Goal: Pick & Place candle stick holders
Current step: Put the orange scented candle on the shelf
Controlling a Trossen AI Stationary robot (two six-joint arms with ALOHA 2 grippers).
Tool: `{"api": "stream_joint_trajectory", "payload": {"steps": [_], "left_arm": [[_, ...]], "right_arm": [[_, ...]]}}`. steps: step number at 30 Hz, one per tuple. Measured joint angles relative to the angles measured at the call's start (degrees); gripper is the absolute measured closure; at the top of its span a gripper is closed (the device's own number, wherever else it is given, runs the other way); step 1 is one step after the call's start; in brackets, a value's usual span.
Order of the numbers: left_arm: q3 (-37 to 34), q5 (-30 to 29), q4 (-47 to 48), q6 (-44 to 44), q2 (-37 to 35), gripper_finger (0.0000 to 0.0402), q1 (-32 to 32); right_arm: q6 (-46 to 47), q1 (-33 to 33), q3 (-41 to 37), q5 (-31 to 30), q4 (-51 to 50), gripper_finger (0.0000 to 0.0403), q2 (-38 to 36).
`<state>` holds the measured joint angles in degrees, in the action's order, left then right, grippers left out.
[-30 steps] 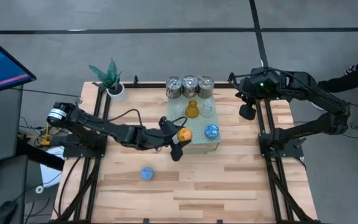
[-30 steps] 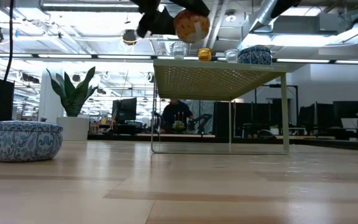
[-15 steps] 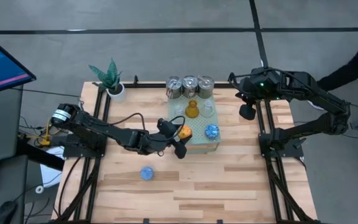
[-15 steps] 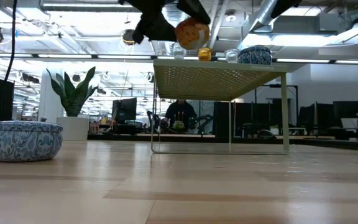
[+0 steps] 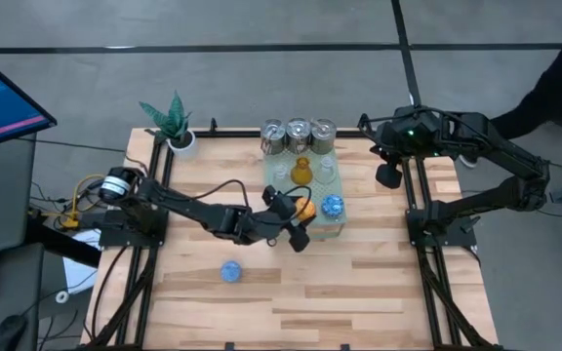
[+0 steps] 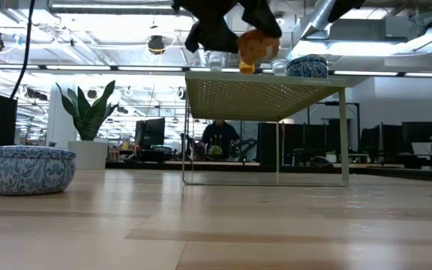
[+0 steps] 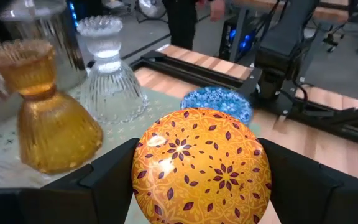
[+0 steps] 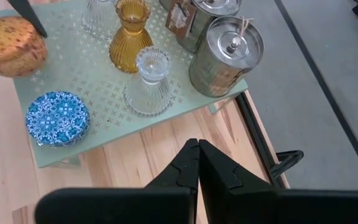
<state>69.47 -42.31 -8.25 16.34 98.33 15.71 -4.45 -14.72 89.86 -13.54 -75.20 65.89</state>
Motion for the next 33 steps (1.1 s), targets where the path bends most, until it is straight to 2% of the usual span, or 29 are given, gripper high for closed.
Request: {"api": "stream_joint_trajectory", "payload": {"steps": [20,33], "left_arm": [[0.0,3.3,0.8,1.9,1.7,0.0100,-2.9],[0.0,5.3,3.0,-0.6,1.7,0.0100,-3.4]], "right_arm": [[-0.6,0.0,0.0,0.0,-2.6,0.0403,0.0],[-0.6,0.0,0.0,0.0,-2.9,0.0403,0.0]]}}
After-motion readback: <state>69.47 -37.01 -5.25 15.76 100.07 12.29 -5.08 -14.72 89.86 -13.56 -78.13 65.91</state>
